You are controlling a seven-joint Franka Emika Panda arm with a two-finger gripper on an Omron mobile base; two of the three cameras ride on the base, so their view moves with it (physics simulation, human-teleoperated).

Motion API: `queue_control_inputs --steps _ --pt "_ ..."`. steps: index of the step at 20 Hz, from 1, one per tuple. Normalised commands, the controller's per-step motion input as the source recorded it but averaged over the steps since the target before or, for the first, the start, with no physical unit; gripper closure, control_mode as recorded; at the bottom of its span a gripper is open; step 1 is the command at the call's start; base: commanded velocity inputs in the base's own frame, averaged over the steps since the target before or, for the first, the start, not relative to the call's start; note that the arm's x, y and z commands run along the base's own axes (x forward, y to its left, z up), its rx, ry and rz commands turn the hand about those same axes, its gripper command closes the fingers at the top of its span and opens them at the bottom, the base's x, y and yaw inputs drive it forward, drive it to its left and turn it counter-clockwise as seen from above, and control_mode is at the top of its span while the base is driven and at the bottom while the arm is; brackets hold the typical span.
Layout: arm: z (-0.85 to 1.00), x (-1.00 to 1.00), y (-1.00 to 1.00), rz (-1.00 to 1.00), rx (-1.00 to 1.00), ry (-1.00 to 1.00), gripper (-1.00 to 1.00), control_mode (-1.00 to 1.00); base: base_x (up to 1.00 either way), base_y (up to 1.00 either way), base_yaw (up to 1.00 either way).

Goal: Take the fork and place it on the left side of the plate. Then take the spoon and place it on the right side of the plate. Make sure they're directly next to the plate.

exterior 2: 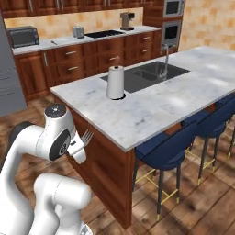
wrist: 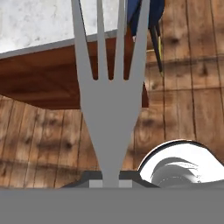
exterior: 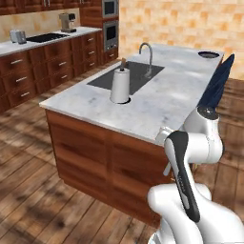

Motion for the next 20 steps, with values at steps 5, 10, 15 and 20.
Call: queue_control_inputs --steps 5,10,15,20 --pt "0.00 0.00 0.00 0.00 0.00 0.00 1.00 1.00 0.44 -1.00 0.03" --pt "0.00 0.00 0.00 0.00 0.00 0.00 1.00 1.00 0.65 -1.00 0.06" --pt "0.00 0.00 0.00 0.00 0.00 0.00 1.00 1.00 0.47 -1.00 0.05" --pt "0.00 0.00 0.00 0.00 0.00 0.00 1.00 1.00 0.30 -1.00 0.04"
